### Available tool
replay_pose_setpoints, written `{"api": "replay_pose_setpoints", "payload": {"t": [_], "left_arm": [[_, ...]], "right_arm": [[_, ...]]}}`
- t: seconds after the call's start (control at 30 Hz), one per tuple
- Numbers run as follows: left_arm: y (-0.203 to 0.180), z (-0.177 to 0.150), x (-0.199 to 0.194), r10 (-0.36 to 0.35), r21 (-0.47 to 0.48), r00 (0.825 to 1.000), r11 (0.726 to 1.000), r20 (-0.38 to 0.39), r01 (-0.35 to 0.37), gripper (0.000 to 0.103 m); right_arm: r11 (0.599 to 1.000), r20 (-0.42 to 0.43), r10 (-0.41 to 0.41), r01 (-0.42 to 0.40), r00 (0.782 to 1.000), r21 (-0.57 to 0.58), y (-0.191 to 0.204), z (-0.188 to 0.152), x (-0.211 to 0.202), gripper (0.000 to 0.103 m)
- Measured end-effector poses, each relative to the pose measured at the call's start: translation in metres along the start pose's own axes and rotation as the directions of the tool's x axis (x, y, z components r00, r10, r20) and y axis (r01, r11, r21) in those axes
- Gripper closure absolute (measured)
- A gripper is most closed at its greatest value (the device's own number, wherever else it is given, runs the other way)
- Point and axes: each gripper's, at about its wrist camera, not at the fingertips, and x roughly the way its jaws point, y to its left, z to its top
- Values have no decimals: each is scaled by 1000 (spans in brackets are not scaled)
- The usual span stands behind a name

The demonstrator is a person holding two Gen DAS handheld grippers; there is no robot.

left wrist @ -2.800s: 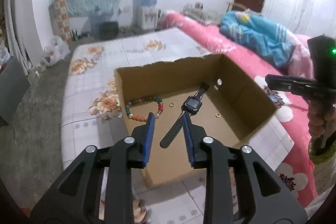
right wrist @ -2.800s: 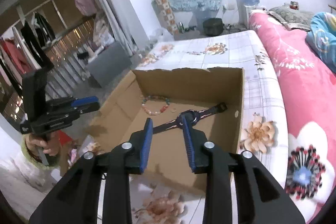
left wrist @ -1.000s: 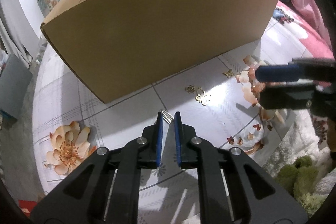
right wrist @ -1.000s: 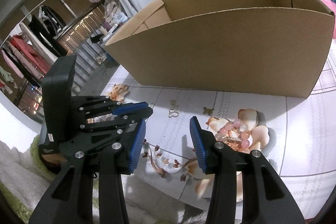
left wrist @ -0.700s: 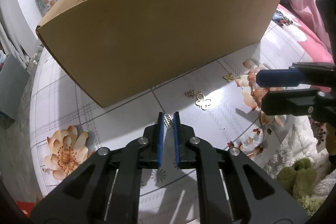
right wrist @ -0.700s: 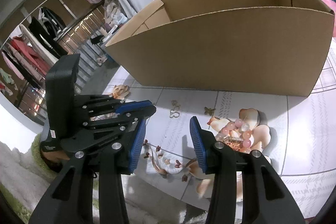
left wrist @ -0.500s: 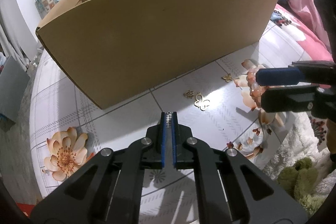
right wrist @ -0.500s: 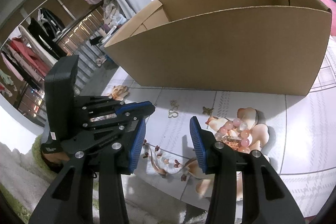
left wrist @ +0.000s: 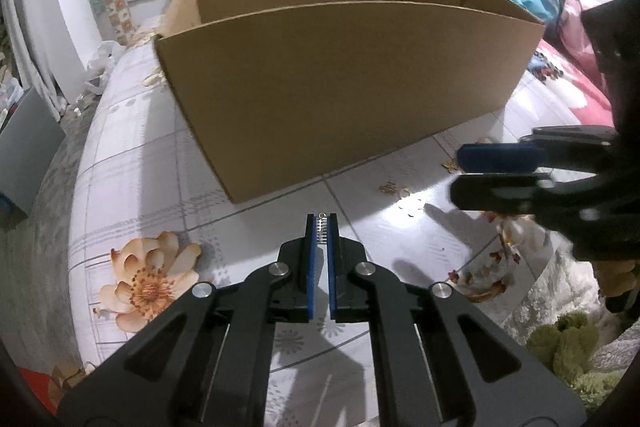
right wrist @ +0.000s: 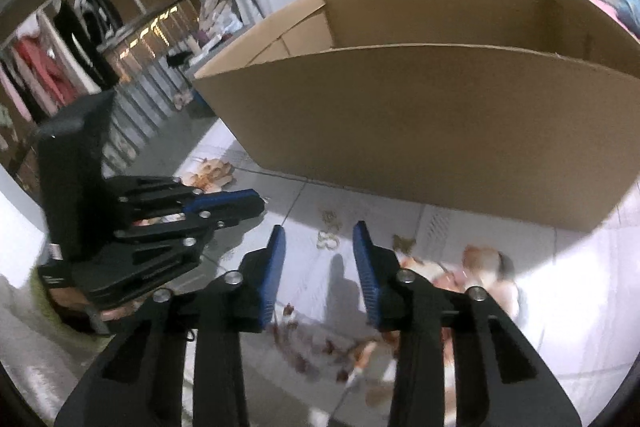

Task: Organize jewelry
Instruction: 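Lift the silver charm with the left gripper and carry it over the box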

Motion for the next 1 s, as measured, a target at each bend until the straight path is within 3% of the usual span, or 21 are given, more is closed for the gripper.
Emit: {"api": "replay_pose_setpoints", "payload": {"t": [0.23,0.53,0.77,1.0], "left_arm": [[1,0,3,-17,4,1000,1000,14,17,99],[4,1,6,-36,1,999,999,26,36,99],[8,2,7,-41,-6,999,999,28,41,99],[9,3,-1,-40,-9,998,999,45,40,99]], "right_arm": [[991,-43,-81,75,996,-115,13,10,28,87],[974,-66,-147,133,987,-183,17,14,41,96],[979,-61,-132,120,989,-163,13,14,36,100],[993,-4,-86,85,996,-85,1,19,9,101]]}}
